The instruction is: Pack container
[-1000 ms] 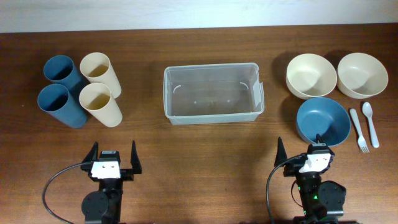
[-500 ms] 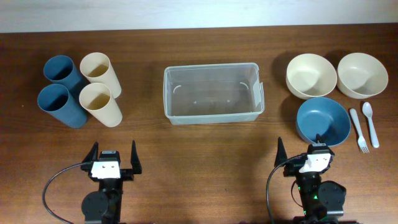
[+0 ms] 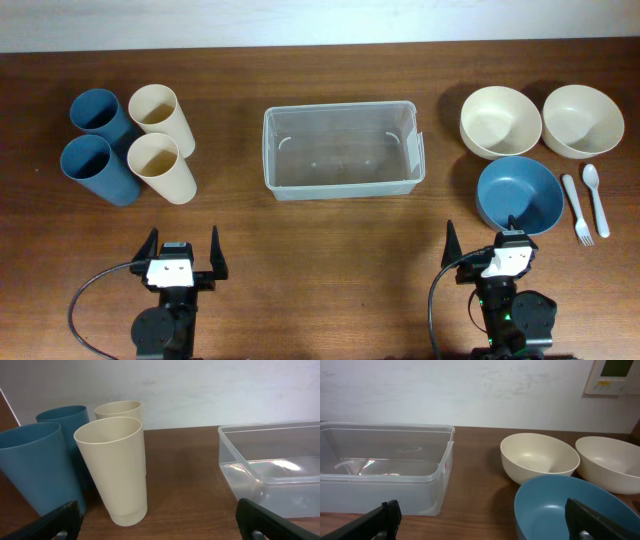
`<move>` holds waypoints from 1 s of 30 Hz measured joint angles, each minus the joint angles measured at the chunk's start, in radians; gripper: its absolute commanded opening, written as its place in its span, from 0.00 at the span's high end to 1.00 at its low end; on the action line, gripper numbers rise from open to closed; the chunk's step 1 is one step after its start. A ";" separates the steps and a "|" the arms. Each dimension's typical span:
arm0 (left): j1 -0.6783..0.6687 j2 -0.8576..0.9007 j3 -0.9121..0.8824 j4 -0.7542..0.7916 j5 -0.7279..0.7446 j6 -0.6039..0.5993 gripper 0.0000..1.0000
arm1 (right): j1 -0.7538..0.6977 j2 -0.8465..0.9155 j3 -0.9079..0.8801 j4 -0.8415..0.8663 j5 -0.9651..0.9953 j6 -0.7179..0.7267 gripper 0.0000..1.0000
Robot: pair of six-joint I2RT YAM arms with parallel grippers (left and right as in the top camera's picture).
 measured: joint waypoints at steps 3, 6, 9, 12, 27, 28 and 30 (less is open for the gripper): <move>0.000 0.000 0.000 0.000 0.000 0.000 0.00 | 0.000 0.000 0.000 0.003 -0.033 0.016 0.01; 0.000 0.000 0.000 0.000 0.000 0.000 0.00 | 0.000 0.000 0.000 0.005 -0.081 0.026 0.01; 0.000 0.000 0.000 0.000 0.000 0.000 0.01 | 0.000 0.000 -0.004 0.074 -0.153 0.035 0.01; 0.000 0.000 0.000 0.000 0.000 0.000 0.00 | 0.000 0.000 -0.005 0.165 -0.219 0.048 0.01; 0.000 0.000 0.000 0.000 0.000 0.000 0.00 | 0.000 0.137 0.575 -0.477 0.257 0.266 0.01; 0.000 0.000 0.000 0.000 0.000 0.000 0.00 | 0.000 0.150 0.617 -0.506 0.299 0.293 0.01; 0.000 0.000 0.000 0.000 0.000 0.000 0.01 | -0.001 0.166 0.665 -0.535 0.359 0.323 0.01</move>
